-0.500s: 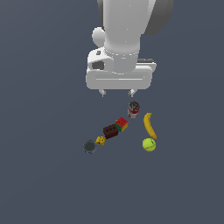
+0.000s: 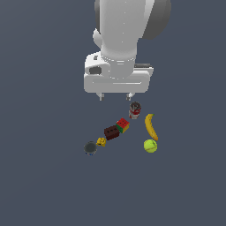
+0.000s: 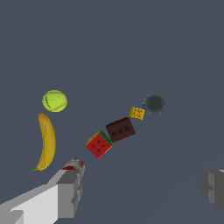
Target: Pick up a designated object from a clutter of objects.
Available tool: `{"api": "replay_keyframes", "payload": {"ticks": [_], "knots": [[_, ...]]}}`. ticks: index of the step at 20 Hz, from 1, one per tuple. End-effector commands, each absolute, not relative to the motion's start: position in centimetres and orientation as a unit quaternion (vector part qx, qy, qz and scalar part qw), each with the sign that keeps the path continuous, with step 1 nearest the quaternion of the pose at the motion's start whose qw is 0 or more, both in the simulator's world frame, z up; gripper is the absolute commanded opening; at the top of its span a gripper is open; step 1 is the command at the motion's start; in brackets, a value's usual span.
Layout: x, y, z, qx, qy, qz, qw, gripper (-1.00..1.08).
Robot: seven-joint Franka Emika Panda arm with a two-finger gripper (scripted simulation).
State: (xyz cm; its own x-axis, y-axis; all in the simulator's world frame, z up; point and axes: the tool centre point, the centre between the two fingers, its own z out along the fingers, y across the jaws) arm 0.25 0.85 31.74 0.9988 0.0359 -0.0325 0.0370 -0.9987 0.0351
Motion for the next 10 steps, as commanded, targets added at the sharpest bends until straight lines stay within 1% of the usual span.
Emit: {"api": "replay_keyframes", "payload": {"ticks": [1,10], "knots": [[0.3,0.5,31.6,1.0,0.017,-0.019,0.018,1.0],[1.0,1.4,30.5,0.999,0.03,-0.017,0.02,1.0]]}}
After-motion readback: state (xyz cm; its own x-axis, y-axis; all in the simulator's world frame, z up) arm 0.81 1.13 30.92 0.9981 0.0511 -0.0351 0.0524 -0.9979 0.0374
